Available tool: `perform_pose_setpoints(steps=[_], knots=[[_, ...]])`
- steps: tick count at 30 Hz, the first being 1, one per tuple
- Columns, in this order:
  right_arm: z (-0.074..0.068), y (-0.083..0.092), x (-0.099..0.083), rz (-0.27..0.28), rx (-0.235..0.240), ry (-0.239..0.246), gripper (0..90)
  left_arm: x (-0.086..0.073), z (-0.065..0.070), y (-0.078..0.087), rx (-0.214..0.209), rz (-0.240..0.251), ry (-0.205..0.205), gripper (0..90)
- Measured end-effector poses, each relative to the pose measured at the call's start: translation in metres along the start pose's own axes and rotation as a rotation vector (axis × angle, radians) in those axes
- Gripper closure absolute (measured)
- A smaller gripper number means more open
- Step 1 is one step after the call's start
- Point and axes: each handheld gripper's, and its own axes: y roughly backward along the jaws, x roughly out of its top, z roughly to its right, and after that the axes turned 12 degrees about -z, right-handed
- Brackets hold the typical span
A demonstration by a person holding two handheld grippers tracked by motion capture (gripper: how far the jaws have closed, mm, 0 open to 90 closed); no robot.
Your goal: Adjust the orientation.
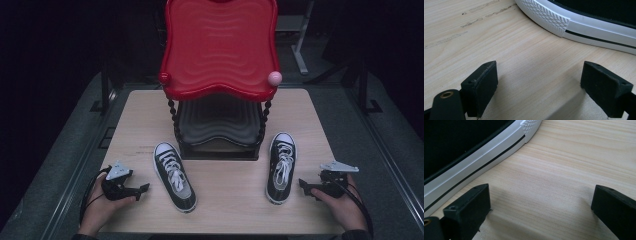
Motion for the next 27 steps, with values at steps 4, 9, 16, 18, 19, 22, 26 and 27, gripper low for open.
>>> perform_pose_setpoints(steps=[4, 9, 16, 18, 19, 22, 26, 27], knots=[[0.0, 0.0, 0.0, 0.001, 0.002, 0.004, 1.9, 0.0, 0.0, 0.0, 0.0, -0.001, 0.0, 13.5], [0.0, 0.0, 0.0, 0.001, 0.002, 0.004, 1.8, 0.0, 0.0, 0.0, 0.002, -0.001, 0.001, 13.7], [0.0, 0.0, 0.0, 0.001, 0.002, 0.005, 1.8, 0.001, 0.001, 0.002, 0.004, -0.018, 0.005, 14.9], [0.0, 0.0, 0.0, 0.001, 0.002, 0.006, 1.9, 0.002, 0.001, 0.005, -0.007, -0.024, -0.01, 22.7], [0.0, 0.0, 0.0, 0.001, 0.003, 0.006, 1.8, 0.002, 0.002, 0.006, -0.01, -0.026, -0.015, 28.1], [0.0, 0.0, 0.0, 0.001, 0.003, 0.008, 1.9, 0.004, 0.002, 0.011, -0.012, -0.059, -0.009, 43.8], [0.0, 0.0, 0.0, 0.001, 0.003, 0.009, 1.9, 0.012, 0.0, 0.019, -0.042, -0.072, 0.03, 67.6], [0.0, 0.0, 0.0, 0.001, 0.003, 0.008, 1.9, 0.015, -0.002, 0.021, -0.049, -0.065, 0.037, 73.7]])
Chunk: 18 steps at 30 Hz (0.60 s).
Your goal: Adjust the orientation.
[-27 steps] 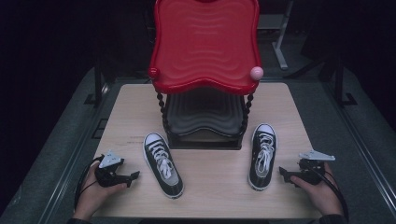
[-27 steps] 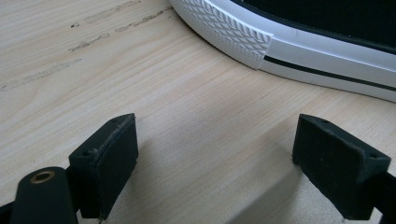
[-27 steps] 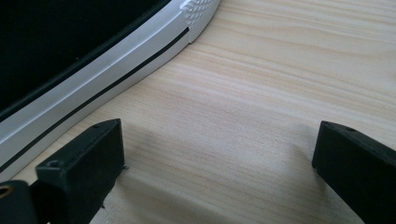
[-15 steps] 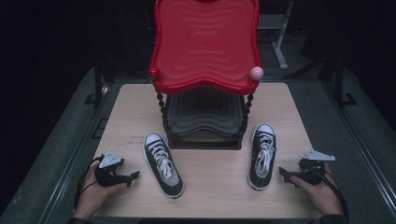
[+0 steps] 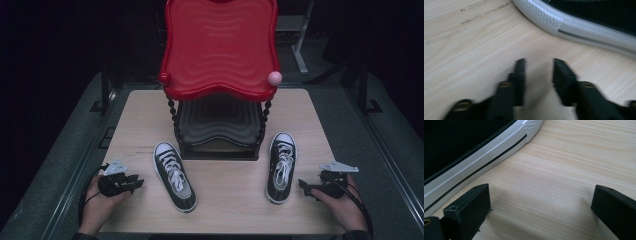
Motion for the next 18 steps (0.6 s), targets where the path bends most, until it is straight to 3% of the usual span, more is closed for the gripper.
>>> perform_pose_setpoints(steps=[3, 10, 18], knots=[[0.0, 0.0, 0.0, 0.0, 0.0, 0.0, 1.9, 0.012, -0.003, 0.008, -0.024, 0.014, 0.041, 89.7], [0.0, 0.0, 0.0, 0.0, 0.0, 0.001, 1.9, 0.044, -0.01, 0.015, -0.016, 0.027, 0.026, 90.0], [0.0, 0.0, 0.0, 0.0, 0.001, 0.001, 1.9, 0.087, -0.028, 0.015, 0.004, 0.069, 0.032, 90.0]])
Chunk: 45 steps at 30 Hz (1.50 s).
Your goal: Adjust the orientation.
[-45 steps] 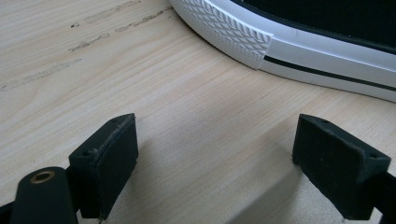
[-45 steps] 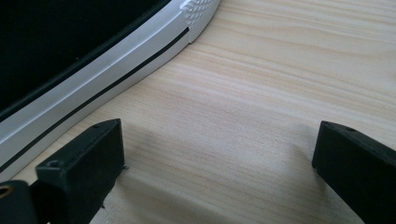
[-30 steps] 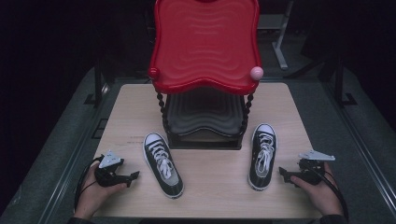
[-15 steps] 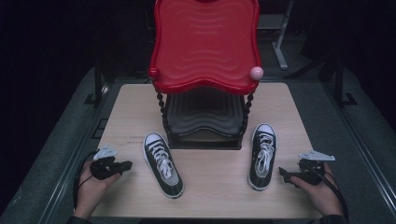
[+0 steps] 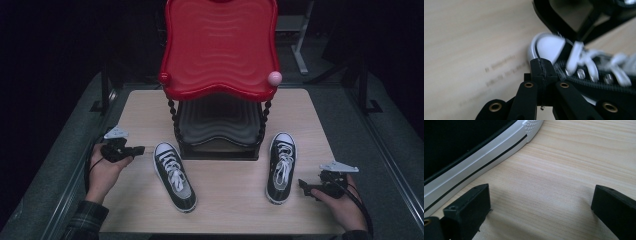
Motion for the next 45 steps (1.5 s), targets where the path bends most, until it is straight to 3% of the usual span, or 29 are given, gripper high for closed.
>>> perform_pose_setpoints(steps=[5, 11, 17, 22, 25, 27, 31, 39, 45], knots=[[0.0, 0.0, 0.0, 0.0, 0.001, 0.002, 1.9, 0.022, -0.008, -0.009, 0.011, 0.005, -0.011, 90.0], [0.0, 0.0, 0.0, 0.0, 0.003, 0.006, 1.9, 0.039, -0.019, -0.034, 0.028, -0.021, -0.008, 90.0], [0.0, 0.0, 0.0, 0.0, 0.006, 0.01, 1.9, 0.04, -0.023, -0.062, 0.018, -0.065, 0.0, 90.0], [-0.001, 0.0, 0.0, 0.0, 0.008, 0.013, 1.9, 0.037, -0.02, -0.073, 0.003, -0.085, 0.003, 90.0], [-0.001, 0.0, 0.0, 0.0, 0.009, 0.014, 1.9, 0.037, -0.016, -0.077, -0.01, -0.098, -0.009, 90.0], [-0.001, 0.0, 0.0, 0.0, 0.009, 0.015, 1.9, 0.037, -0.013, -0.077, 0.011, -0.102, -0.029, 90.0], [-0.001, 0.0, 0.0, 0.0, 0.011, 0.016, 1.9, 0.036, -0.012, -0.074, 0.009, -0.107, -0.038, 90.0], [-0.001, 0.0, 0.0, 0.0, 0.011, 0.017, 1.9, 0.021, -0.005, -0.069, -0.028, -0.074, 0.004, 90.0], [-0.001, 0.0, 0.0, 0.0, 0.01, 0.017, 1.9, 0.015, 0.004, -0.066, -0.047, -0.078, -0.003, 90.0]])
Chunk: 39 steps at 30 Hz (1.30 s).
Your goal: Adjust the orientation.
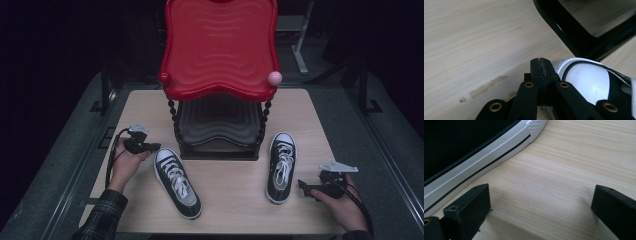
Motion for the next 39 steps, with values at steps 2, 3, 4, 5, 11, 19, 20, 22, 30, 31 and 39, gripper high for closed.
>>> perform_pose_setpoints(steps=[2, 3, 4, 5, 11, 19, 20, 22, 30, 31, 39], knots=[[0.0, 0.0, 0.0, -0.001, -0.001, -0.001, 1.9, -0.002, 0.008, 0.001, -0.012, -0.011, -0.013, 90.0], [0.0, 0.0, 0.0, 0.0, 0.0, -0.001, 1.9, -0.002, 0.011, 0.001, -0.018, -0.013, -0.014, 90.0], [0.0, 0.0, 0.0, 0.0, -0.001, 0.0, 1.9, -0.002, 0.014, 0.001, -0.015, -0.016, -0.022, 90.0], [0.0, 0.0, 0.0, 0.0, 0.0, -0.001, 1.9, -0.003, 0.016, 0.001, -0.014, -0.019, -0.028, 90.0], [0.0, 0.0, 0.0, -0.001, 0.001, -0.001, 1.9, -0.002, 0.036, -0.002, -0.06, -0.03, -0.061, 90.0], [0.0, 0.0, 0.0, -0.001, 0.003, 0.002, 1.9, -0.001, 0.046, -0.003, -0.062, -0.025, -0.087, 89.9], [0.0, 0.0, 0.0, -0.001, 0.003, 0.003, 1.9, -0.003, 0.044, 0.0, -0.051, -0.023, -0.087, 89.8], [0.0, 0.0, 0.0, -0.001, 0.004, 0.004, 1.9, -0.007, 0.04, 0.008, -0.037, -0.016, -0.084, 89.7], [-0.001, 0.0, 0.0, 0.0, 0.006, 0.008, 1.9, -0.049, 0.055, 0.036, -0.024, -0.033, -0.11, 89.2], [-0.001, 0.0, 0.0, 0.0, 0.007, 0.009, 1.9, -0.056, 0.058, 0.038, -0.028, -0.047, -0.114, 89.2], [-0.001, 0.001, -0.001, 0.0, 0.009, 0.01, 2.0, -0.092, 0.087, 0.033, -0.102, -0.11, -0.151, 89.8]])
